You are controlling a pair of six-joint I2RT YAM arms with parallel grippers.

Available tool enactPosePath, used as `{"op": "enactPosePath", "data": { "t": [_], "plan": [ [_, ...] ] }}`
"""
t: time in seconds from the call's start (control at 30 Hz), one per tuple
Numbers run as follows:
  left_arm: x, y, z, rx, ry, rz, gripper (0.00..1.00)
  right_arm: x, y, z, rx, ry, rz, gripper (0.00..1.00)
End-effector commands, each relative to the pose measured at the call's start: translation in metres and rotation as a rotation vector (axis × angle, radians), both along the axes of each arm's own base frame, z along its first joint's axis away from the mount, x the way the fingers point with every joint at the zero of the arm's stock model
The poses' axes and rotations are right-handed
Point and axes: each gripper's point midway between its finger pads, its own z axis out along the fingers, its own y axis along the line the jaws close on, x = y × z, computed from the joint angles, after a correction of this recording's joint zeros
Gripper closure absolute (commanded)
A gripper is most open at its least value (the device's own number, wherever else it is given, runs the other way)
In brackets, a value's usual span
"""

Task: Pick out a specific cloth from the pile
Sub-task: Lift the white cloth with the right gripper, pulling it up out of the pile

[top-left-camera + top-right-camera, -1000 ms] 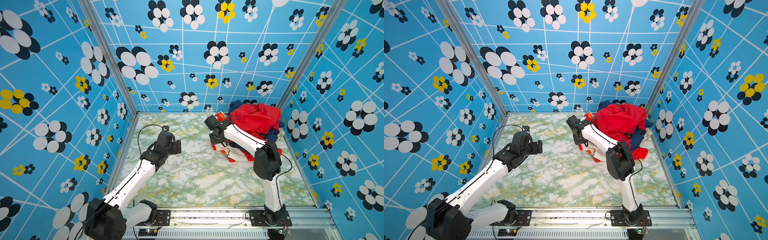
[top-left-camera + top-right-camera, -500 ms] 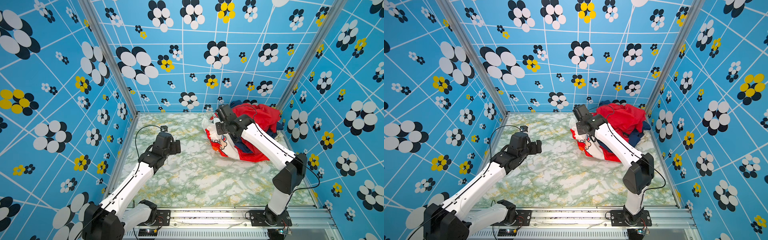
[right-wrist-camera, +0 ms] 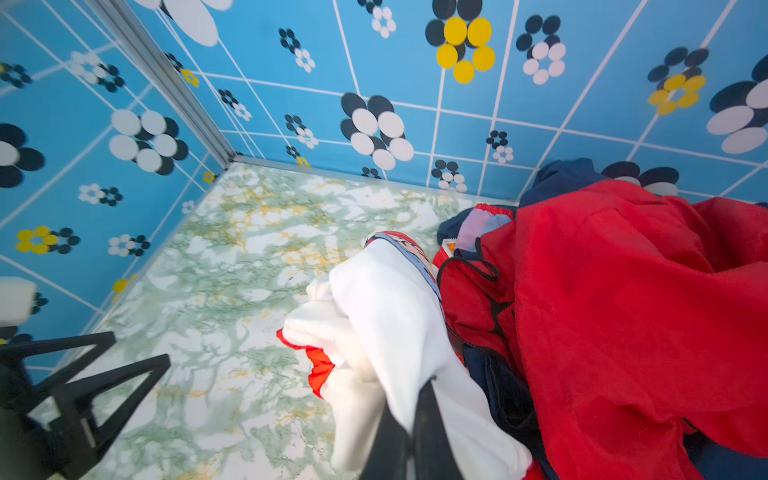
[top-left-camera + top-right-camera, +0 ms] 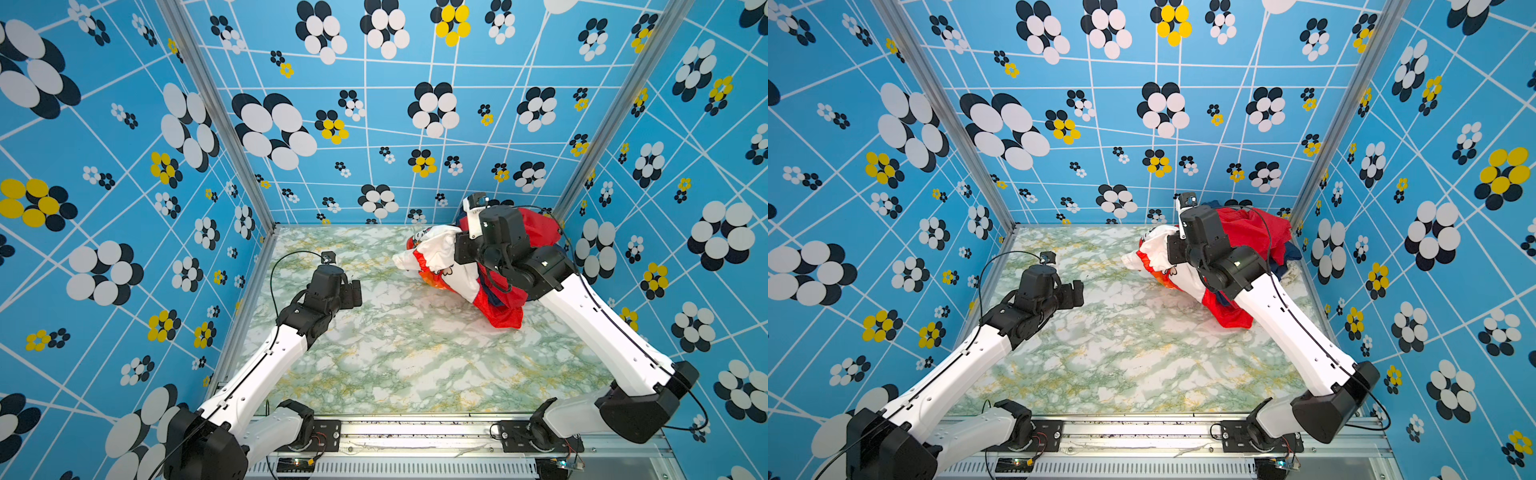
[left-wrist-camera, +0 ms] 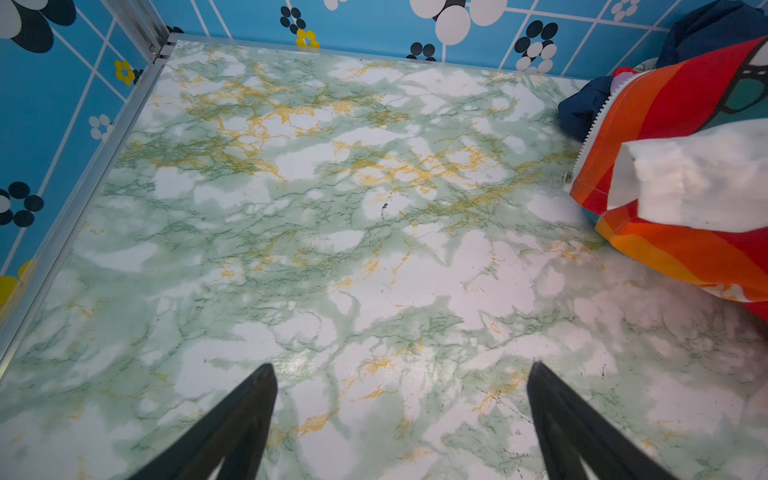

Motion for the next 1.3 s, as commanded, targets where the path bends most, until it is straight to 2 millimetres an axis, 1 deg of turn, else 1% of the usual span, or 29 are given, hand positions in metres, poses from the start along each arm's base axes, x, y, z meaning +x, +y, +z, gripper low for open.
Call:
{"op": "enactPosePath", "data": {
  "t": [0.0, 0.17, 0.33, 0.47, 0.73, 0.9, 1.1, 1.27],
  "plan": [
    [-0.003, -0.002, 0.004, -0.028, -0.023, -0.001, 0.05, -0.013, 0.020, 0.052, 0.144, -0.143, 0.116, 1.00],
    [-0.004, -0.003, 0.004, -0.035, -0.025, 0.001, 0.05, -0.030, 0.029, 0.080, 0.232, -0.207, 0.212, 1.00],
    [-0.005, -0.002, 0.008, -0.039, -0.036, 0.005, 0.05, -0.047, 0.036, 0.115, 0.313, -0.286, 0.299, 1.00],
    [-0.007, -0.002, 0.009, -0.044, -0.043, 0.007, 0.05, -0.057, 0.042, 0.145, 0.362, -0.343, 0.365, 1.00],
    [-0.009, 0.002, 0.012, -0.042, -0.057, 0.017, 0.05, -0.074, 0.050, 0.192, 0.435, -0.445, 0.460, 1.00],
    [-0.010, 0.003, 0.012, -0.042, -0.060, 0.024, 0.05, -0.080, 0.058, 0.211, 0.471, -0.473, 0.523, 1.00],
    [-0.015, 0.009, 0.017, -0.033, -0.078, 0.042, 0.05, -0.086, 0.078, 0.227, 0.552, -0.471, 0.640, 1.00],
    [-0.020, 0.016, 0.023, -0.028, -0.104, 0.061, 0.05, -0.097, 0.100, 0.243, 0.617, -0.475, 0.764, 1.00]
  ]
}}
